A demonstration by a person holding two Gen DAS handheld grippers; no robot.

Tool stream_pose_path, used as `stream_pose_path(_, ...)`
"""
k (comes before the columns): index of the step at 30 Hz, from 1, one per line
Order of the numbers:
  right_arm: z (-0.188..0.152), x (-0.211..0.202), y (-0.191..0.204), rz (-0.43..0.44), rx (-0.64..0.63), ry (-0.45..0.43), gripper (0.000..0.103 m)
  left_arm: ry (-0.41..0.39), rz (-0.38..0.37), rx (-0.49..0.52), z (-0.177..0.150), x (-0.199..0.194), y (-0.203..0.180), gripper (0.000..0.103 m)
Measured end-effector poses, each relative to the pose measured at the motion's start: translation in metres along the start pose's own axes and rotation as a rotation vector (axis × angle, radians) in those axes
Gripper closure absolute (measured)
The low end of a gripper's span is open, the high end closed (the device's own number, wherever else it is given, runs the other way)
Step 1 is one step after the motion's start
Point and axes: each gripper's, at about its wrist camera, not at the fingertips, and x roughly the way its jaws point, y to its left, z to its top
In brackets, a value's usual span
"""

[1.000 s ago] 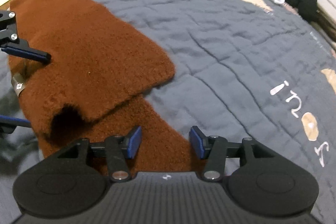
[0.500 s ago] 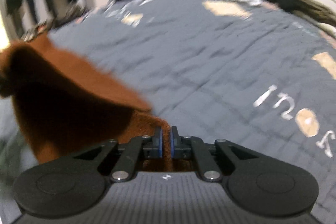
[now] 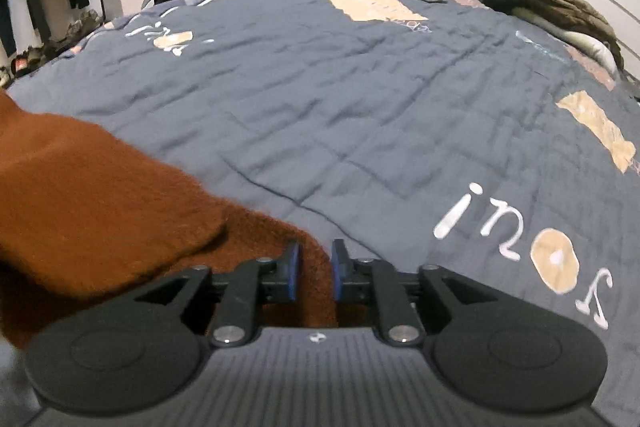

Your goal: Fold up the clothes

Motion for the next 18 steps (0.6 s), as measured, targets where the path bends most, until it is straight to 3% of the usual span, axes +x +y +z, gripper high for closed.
stream_pose_path(1,-0.003,-0.011,0.0,-0.011,-0.008,-0.013,0.072,0.0,-0.004,0.01,-0.001,-0.002,-0.002,0.073)
stream_pose_path(3,-0.009,-0.034,-0.002,-0.031,-0.015,-0.032,0.065,-0.011,0.0,0.028,-0.002,-0.005,-0.006,0.071)
stream_pose_path(10,-0.063,-0.127,0.006,-0.066,0.007,-0.058,0.057,0.005,0.024,0.024,-0.009,-0.002,-0.007,0.071)
stream_pose_path(15,-0.119,-0.164,0.017,-0.17,-0.082,0.017,0.057,0.005,0.022,0.006,-0.007,-0.002,-0.005,0.071)
stream_pose_path(18,-0.141,-0.17,0.025,-0.18,-0.163,0.073,0.057,0.006,0.021,0.0,-0.006,-0.002,-0.006,0.071)
